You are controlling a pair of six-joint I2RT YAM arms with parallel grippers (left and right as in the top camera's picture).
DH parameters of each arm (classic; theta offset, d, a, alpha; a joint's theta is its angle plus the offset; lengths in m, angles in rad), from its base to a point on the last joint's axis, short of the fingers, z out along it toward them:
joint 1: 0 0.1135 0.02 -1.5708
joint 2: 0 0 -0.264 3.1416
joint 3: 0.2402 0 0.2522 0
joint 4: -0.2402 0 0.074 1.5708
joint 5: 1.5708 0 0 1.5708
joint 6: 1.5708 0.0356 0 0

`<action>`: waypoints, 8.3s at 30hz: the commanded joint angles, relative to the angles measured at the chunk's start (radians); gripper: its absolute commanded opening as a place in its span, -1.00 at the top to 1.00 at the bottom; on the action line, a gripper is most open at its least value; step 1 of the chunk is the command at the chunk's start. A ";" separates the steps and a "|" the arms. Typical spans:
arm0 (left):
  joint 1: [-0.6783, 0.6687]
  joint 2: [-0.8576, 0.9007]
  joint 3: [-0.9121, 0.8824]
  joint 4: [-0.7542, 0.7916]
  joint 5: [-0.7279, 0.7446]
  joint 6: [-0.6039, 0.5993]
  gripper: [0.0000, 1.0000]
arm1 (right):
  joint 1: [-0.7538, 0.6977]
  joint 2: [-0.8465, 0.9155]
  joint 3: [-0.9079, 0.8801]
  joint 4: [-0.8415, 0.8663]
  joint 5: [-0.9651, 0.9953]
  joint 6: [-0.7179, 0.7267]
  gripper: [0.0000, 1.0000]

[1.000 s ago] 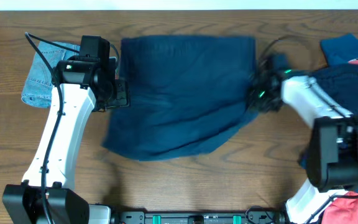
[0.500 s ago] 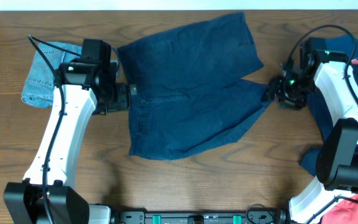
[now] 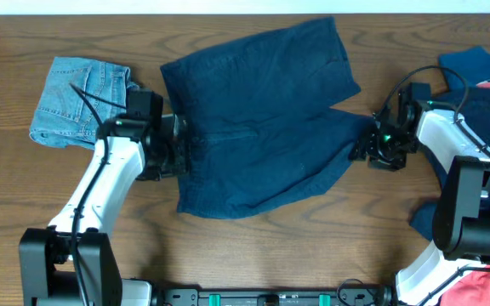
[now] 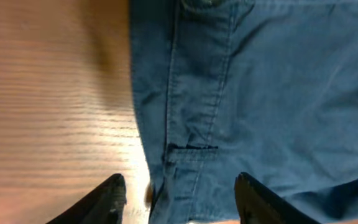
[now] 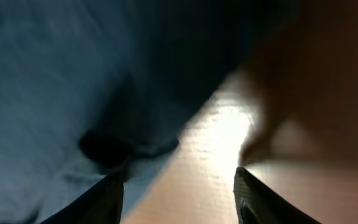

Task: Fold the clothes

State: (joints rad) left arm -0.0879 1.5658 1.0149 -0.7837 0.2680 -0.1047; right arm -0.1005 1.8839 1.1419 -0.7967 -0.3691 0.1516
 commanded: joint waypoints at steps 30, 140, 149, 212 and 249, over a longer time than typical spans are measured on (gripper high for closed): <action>-0.077 0.035 -0.157 0.222 0.009 -0.013 -0.10 | -0.016 -0.288 0.103 -0.384 0.163 0.002 0.67; 0.008 -0.116 -0.016 0.061 0.034 -0.063 -0.25 | 0.051 -0.195 -0.379 0.435 0.014 0.173 0.13; 0.008 -0.116 -0.016 0.090 0.034 -0.064 -0.25 | 0.045 -0.195 -0.410 0.575 0.014 0.213 0.98; 0.009 -0.066 -0.352 0.123 -0.051 -0.222 -0.34 | -0.082 -0.579 -0.174 -0.282 -0.124 0.069 -0.01; 0.010 -0.065 -0.204 -0.109 -0.044 -0.287 0.88 | -0.082 -0.603 -0.541 0.085 -0.139 0.251 0.98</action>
State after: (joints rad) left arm -0.0803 1.5562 0.7689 -0.8532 0.2432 -0.3893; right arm -0.1764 1.3022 0.5133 -0.6491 -0.4824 0.4454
